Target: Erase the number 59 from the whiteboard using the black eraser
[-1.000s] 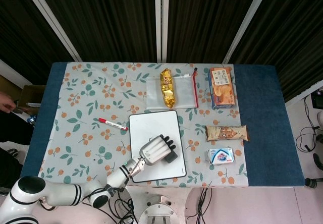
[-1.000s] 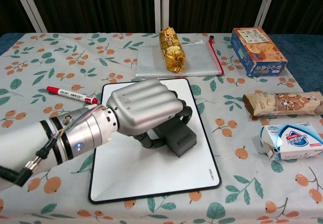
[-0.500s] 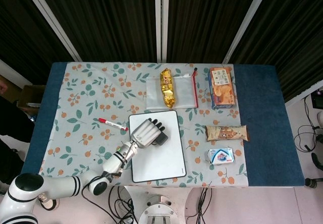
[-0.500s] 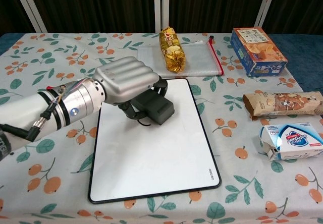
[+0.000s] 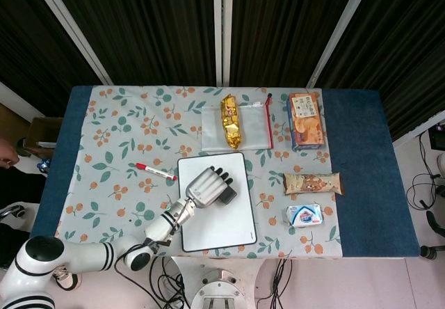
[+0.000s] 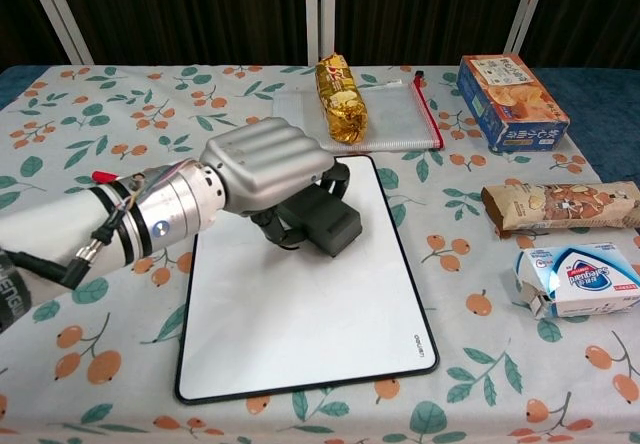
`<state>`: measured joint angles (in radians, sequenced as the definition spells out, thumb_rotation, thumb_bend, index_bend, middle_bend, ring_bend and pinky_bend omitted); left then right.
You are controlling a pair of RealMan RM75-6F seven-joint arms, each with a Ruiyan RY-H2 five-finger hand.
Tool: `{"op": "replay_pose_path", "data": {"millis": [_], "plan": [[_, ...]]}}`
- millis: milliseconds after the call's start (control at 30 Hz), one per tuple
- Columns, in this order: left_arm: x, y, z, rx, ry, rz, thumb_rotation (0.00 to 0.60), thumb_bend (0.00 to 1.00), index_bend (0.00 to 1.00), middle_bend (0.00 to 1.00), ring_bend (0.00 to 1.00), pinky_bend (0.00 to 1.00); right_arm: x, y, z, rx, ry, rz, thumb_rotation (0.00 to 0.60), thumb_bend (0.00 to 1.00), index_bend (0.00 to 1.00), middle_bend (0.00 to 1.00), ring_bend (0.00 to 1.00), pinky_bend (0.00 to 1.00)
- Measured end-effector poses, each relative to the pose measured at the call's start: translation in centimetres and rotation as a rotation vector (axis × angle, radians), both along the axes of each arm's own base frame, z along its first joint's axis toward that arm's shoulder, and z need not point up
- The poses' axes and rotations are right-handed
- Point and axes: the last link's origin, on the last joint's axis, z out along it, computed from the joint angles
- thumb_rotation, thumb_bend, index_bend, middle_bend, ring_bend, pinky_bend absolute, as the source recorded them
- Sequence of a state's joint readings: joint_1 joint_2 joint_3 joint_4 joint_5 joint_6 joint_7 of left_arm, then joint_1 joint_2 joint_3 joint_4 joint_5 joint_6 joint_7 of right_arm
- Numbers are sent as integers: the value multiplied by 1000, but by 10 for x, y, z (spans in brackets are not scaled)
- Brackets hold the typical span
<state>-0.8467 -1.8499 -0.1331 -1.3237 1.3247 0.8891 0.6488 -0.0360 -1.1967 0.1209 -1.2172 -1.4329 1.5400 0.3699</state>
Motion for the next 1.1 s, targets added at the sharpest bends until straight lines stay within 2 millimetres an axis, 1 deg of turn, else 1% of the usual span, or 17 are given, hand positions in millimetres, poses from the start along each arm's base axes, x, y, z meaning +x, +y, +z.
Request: {"op": "replay_pose_path", "data": {"millis": [167,267,467,600,733,1100], "plan": [[6,-9,-10,-33,15,-30,600,432,577,474,385,456,-1,1,1,0,-1,-2,600,220,0,0,0,0],[10,-14,-13,-47,15,-44,600,432,577,474,385,456,-2,1,1,1,-3,-4,600,221,0,0,0,0],[15,-24,-11,-76,2,-83,600,432,577,475,385,456,-2,1,-1,8,-6,-1,600,221,0,0,0,0],[12,-22,-7,-71,15,-87,600,433,578,475,386,456,-2,1,0,10,-13,2,600,220,0,0,0,0],[4,-16,-2,-60,44,-77,600,433,579,476,386,456,-2,1,0,10,-12,3,600,221,0,0,0,0],[-35,7,29,16,122,-1,600,432,580,478,387,456,1,-1,-4,21,-8,9,600,220,0,0,0,0]]}}
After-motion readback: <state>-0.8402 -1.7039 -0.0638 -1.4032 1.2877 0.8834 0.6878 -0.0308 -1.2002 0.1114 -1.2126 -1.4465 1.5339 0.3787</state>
